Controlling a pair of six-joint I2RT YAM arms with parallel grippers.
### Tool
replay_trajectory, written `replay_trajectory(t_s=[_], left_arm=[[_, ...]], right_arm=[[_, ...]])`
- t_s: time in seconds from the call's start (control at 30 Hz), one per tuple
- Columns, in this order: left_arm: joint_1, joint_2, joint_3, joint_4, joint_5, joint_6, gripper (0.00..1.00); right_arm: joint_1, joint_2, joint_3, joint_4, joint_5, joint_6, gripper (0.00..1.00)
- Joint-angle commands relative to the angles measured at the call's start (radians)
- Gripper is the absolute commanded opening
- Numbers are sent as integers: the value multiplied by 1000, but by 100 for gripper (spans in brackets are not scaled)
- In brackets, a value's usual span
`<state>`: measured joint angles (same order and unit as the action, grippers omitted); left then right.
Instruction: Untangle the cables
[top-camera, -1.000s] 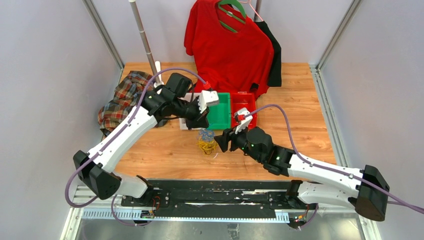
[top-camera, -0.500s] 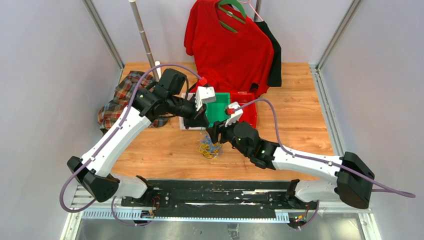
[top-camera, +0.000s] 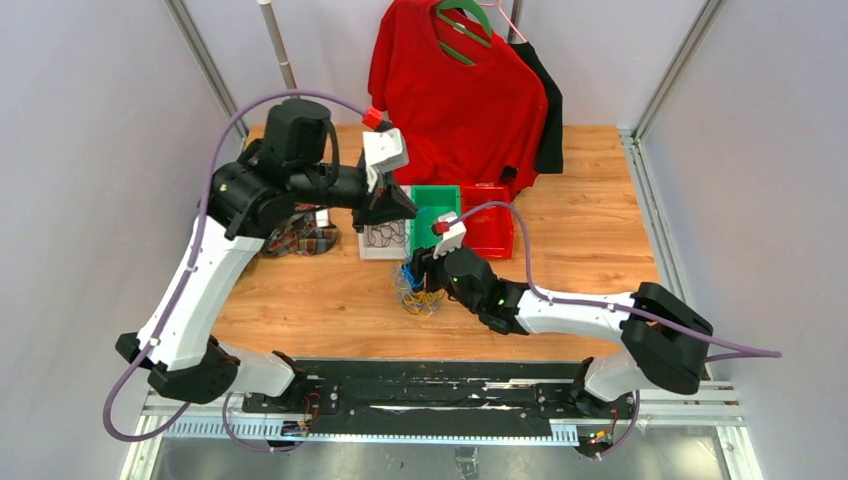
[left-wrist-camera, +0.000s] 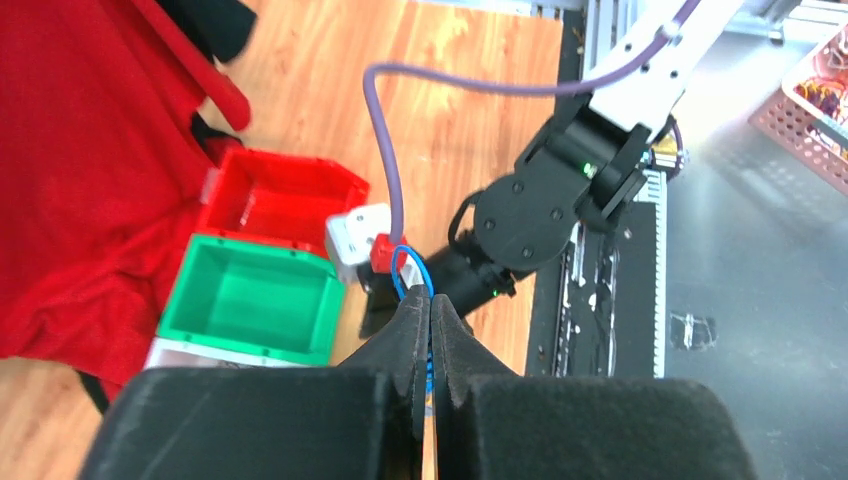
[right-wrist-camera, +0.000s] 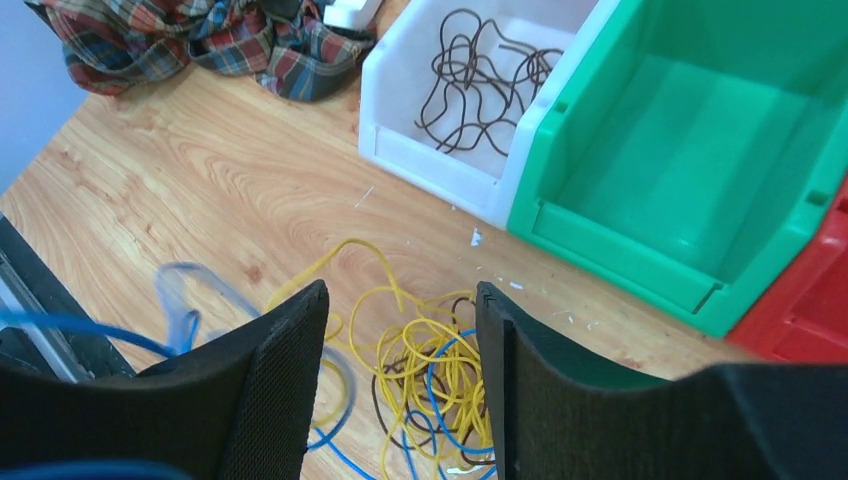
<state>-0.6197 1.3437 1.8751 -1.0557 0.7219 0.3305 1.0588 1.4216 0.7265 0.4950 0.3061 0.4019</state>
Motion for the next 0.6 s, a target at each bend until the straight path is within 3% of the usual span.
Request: replay_trajectory(t_s=[0.0,0.4,0.57], left_arm=[[-9,7,124,-13,-2,-39,0],[-9,91,539,-10,-125,-53,0],[-9,105,546,-10,-145,-42,0]], right_arm=[[-17,38,-26,59,-37,46,56],[-17,13,-198,100,-12,96,53],[-17,-56,-260,97,15,108,52]])
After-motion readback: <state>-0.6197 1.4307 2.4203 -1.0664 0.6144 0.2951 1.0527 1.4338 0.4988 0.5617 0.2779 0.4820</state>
